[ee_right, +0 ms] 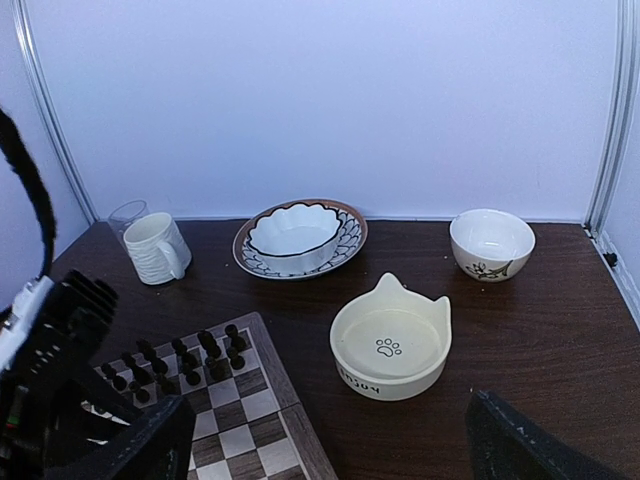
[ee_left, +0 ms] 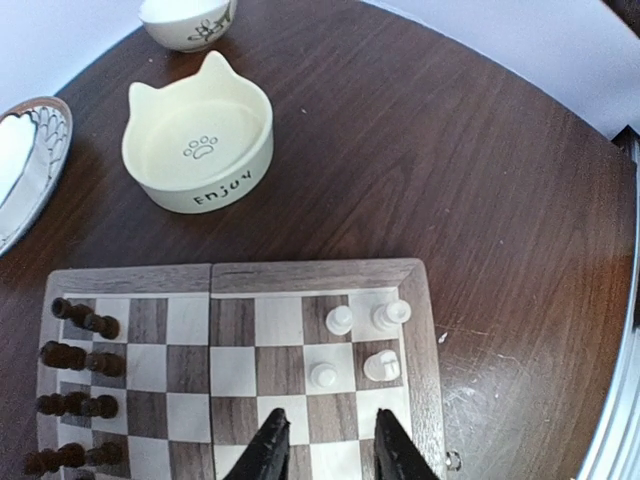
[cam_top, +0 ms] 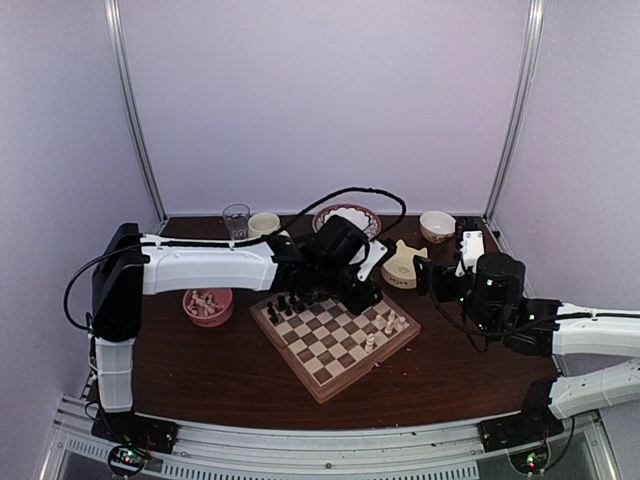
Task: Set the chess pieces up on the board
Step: Place the pawn at g2, then pick up the chess pile from the storage box.
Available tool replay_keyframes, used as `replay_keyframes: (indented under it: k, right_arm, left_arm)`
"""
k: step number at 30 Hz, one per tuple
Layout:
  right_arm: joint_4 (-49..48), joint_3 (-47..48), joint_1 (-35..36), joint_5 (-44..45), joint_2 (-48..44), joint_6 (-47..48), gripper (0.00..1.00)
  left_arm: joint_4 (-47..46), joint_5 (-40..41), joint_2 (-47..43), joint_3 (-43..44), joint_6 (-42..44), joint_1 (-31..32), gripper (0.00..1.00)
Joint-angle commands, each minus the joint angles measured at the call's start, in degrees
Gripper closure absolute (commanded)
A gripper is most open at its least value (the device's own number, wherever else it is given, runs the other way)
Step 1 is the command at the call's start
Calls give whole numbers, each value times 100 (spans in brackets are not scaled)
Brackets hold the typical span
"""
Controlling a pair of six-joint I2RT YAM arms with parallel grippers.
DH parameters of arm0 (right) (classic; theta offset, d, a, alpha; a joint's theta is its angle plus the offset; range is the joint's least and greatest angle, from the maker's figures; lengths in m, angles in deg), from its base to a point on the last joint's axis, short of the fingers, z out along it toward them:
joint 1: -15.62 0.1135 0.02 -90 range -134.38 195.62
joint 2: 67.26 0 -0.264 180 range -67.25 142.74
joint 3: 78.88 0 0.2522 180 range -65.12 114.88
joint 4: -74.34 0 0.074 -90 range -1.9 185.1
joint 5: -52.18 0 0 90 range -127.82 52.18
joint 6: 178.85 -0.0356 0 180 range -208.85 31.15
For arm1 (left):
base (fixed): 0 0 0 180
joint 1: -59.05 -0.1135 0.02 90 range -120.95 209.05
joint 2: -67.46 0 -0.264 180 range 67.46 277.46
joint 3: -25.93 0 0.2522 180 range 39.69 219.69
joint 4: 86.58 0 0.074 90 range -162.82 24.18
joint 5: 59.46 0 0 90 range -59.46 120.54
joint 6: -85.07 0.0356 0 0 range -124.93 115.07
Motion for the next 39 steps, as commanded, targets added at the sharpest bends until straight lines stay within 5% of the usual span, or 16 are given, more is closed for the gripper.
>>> replay_keyframes:
  k: [1, 11, 20, 23, 31, 39]
  right_arm:
    - [-40, -39, -28, -30, -4, 3, 2]
    - [18, 4, -35, -117, 64, -52, 2]
    - [-3, -1, -35, -96, 47, -34, 2]
    - [-16, 5, -34, -96, 88, -25, 2]
    - [-17, 8, -32, -93, 82, -32, 2]
    - [-15, -6, -36, -99, 71, -38, 2]
  left_arm:
    - [-15, 505, -772, -485, -9, -44, 69]
    - [492, 2010, -3192, -2826, -800, -320, 69]
    - [746, 2540, -5122, -4721, -2248, -2145, 72]
    - [455, 2951, -5468, -5153, -2766, -2329, 50]
    - [1304, 3408, -4838, -4776, -4223, -2707, 44]
    - [1613, 2475, -3565, -4044, -4732, -3229, 50]
